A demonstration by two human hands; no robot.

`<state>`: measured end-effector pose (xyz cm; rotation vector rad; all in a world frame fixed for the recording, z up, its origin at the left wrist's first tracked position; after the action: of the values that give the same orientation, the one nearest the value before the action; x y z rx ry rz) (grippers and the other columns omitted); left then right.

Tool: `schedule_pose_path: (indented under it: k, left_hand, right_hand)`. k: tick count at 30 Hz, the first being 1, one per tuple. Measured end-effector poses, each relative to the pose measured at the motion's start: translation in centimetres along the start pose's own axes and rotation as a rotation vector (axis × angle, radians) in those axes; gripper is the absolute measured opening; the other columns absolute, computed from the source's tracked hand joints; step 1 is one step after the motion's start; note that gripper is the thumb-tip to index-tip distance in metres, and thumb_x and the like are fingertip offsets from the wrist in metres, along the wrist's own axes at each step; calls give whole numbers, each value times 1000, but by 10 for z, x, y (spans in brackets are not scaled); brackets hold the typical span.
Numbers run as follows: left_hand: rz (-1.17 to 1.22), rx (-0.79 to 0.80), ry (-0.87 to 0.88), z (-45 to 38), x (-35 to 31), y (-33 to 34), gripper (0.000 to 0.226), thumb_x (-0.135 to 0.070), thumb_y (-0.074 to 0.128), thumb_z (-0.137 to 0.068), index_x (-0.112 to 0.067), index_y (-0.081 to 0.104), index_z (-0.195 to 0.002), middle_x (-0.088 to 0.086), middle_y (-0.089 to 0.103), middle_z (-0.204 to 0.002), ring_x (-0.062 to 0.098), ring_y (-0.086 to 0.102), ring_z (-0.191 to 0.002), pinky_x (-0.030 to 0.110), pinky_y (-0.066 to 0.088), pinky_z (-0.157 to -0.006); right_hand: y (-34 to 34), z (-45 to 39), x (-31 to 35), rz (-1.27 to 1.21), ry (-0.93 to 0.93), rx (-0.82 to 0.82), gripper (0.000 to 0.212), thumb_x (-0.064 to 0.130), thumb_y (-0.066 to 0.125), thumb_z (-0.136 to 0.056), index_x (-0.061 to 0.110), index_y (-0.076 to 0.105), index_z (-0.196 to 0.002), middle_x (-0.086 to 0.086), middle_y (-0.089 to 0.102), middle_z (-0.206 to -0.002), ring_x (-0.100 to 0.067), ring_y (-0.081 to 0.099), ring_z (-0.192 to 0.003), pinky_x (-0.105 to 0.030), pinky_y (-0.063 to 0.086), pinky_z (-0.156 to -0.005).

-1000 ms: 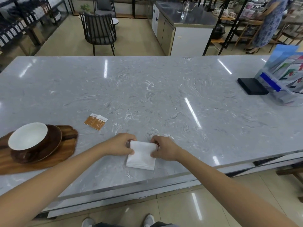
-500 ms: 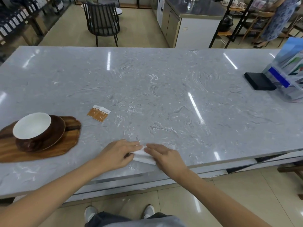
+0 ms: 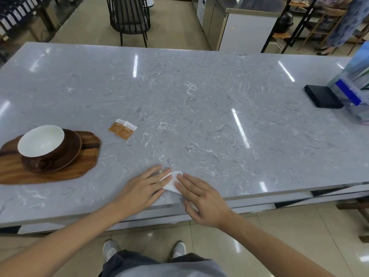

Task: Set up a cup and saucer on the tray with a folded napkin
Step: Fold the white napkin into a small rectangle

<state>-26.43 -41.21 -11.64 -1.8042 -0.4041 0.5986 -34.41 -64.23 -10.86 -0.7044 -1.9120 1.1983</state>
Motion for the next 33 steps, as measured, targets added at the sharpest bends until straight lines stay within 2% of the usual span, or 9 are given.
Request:
schedule_pose_path:
  k: [2,5,9,11,14,18,23,29,33]
  left_hand:
    - [-12,46,14,7,3,2,47,-38,41,-105,-23,45,-150,-10,32,-162,22,24,-153,37,43,-113]
    - [-13,125,11,12,6,-2,52,-45,35,-106,-27,33,-155,-9,23,-165,20,9,-156,43,24,-123]
    - [163,115,-126,-1,3,-12,45,-49,38,-103,-32,53,-143,-12,31,-161,18,7,-156,35,22,-123]
    - [293,129,-210,-11,3,-17,38,-46,52,-99,-33,63,-132,-10,40,-156,16,12,-154,36,27,-122]
    - [370,178,-249,-23,6,-22,34,-37,69,-91,-30,71,-125,-8,57,-144,14,34,-145,36,36,-116]
    - [400,293,-211,-36,12,-32,18,-36,75,-82,-33,61,-93,-19,53,-110,3,51,-104,33,48,-93]
    - [477,286,-158,-38,11,-38,18,-15,72,-83,-29,61,-80,-18,43,-101,5,55,-90,33,53,-78]
    - [739,194,-276,-14,13,-65,25,-29,76,-83,-43,69,-102,-30,49,-112,0,54,-109,18,49,-90]
    - [797,147,-347,2,19,-100,54,-37,79,-78,-48,59,-127,-26,52,-123,1,53,-118,26,55,-92]
  right_hand:
    - [4,7,-3,24,9,6,53,25,51,-103,14,39,-153,-4,31,-164,-20,24,-153,-44,35,-119]
    - [5,12,-6,37,29,15,53,28,47,-106,19,34,-156,-2,27,-165,-17,20,-155,-43,31,-122]
    - [1,3,-2,-136,157,-20,40,35,45,-107,26,52,-146,3,37,-161,-12,27,-152,-36,40,-116]
    - [0,-1,-1,-205,292,-34,34,39,53,-103,32,63,-135,-2,37,-161,-16,33,-148,-21,41,-111]
    - [-7,-10,-4,-340,497,44,28,40,67,-94,36,71,-122,-5,44,-151,-20,43,-139,-2,33,-99]
    - [-17,-25,-7,-364,532,96,30,32,80,-82,36,73,-111,4,52,-117,-15,53,-112,-17,43,-94]
    - [-21,-32,1,-605,501,42,34,3,75,-82,30,70,-103,-2,48,-111,-14,57,-100,-31,54,-91]
    - [-42,-65,10,-1076,527,-226,58,4,77,-85,28,54,-132,0,60,-116,-17,71,-83,-27,57,-73]
    - [-45,-109,34,-1192,589,-322,59,26,89,-76,33,58,-126,6,70,-113,-20,75,-85,-27,59,-71]
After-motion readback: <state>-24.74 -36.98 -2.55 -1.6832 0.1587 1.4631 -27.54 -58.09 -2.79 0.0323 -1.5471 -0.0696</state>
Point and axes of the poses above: each hand's wrist, its own z-axis away from the middle knuckle, its own y-axis out of the palm, x = y × z, the point moved 2 cm from there along -z, towards the middle knuckle
